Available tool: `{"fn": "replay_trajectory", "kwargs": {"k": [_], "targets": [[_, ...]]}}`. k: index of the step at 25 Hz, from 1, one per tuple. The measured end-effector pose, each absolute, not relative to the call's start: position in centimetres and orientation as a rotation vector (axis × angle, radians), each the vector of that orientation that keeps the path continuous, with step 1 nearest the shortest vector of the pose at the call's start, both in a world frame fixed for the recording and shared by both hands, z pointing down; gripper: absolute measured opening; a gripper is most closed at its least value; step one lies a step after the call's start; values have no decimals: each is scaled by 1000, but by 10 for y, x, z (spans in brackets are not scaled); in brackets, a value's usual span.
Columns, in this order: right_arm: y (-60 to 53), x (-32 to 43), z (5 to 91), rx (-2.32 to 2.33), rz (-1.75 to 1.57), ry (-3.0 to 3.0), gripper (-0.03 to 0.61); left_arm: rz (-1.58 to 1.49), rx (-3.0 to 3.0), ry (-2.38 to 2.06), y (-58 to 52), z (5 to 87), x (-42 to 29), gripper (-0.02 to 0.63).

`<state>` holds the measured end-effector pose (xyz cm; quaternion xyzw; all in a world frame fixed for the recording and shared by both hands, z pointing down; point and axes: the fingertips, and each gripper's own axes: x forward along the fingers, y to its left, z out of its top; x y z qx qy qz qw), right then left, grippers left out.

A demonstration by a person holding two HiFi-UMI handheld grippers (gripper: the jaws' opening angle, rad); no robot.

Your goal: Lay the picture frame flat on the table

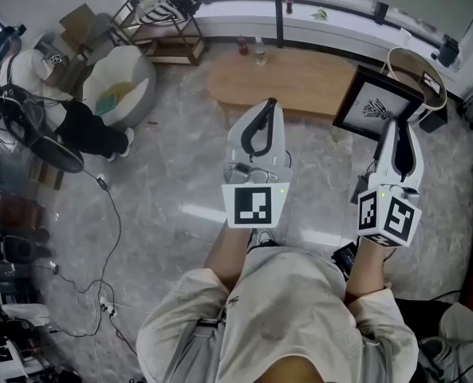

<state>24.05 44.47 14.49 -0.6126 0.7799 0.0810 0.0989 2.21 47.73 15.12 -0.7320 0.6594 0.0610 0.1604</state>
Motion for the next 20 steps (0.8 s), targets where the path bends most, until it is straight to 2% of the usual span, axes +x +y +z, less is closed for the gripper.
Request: {"fn": "replay_trajectory", "kwargs": {"k": [20], "targets": [[434, 143, 180, -1853, 220, 2357, 71, 142, -2104, 1935, 470, 184, -86, 5]]}}
